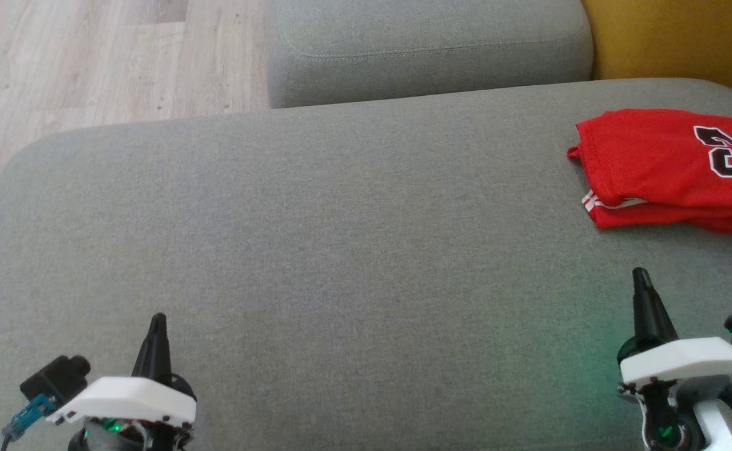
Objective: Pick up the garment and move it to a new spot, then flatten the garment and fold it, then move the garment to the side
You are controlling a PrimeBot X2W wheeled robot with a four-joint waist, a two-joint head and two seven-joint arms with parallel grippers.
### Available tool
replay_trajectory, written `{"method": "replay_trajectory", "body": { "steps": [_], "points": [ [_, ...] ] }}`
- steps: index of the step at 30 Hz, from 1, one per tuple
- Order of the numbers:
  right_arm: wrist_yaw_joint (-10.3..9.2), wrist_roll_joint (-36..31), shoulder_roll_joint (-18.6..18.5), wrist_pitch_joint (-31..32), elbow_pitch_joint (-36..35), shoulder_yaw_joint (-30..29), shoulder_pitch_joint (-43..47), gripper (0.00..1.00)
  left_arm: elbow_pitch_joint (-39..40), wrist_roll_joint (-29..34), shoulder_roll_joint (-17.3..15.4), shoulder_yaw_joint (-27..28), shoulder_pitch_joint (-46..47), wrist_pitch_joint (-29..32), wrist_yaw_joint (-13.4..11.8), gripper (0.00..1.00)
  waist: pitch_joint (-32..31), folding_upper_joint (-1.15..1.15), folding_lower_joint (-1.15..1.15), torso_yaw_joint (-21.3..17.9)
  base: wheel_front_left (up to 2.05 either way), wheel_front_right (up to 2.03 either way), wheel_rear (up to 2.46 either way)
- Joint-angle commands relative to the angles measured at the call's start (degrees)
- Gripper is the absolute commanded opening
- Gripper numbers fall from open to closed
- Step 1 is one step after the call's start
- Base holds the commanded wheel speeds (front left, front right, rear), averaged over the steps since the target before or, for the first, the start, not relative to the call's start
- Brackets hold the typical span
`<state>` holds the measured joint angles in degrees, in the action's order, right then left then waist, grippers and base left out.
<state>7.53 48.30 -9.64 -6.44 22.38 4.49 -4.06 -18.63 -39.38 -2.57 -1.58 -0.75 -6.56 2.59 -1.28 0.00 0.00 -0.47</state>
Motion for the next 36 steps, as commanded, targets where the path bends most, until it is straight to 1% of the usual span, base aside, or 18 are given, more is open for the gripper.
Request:
{"method": "replay_trajectory", "body": {
  "steps": [1, 36],
  "points": [
    [-0.02, 1.6, -0.2, 0.5, -2.3, -0.5, -2.5, 0.0, 2.2, -1.9, -0.2, 1.3, 3.6, 0.4, 0.4, 0.0, 0.0, 0.0, 0.0, 0.0, 0.0, 0.0, 0.0],
    [-0.03, 20.8, 3.0, 6.2, -5.1, -5.3, -2.3, 0.0, 3.3, -25.0, -0.3, 4.4, 5.1, 6.2, 2.5, 0.0, 0.7, 0.0, 0.0, 0.2, 0.0, 0.0, 0.0]
  ]
}}
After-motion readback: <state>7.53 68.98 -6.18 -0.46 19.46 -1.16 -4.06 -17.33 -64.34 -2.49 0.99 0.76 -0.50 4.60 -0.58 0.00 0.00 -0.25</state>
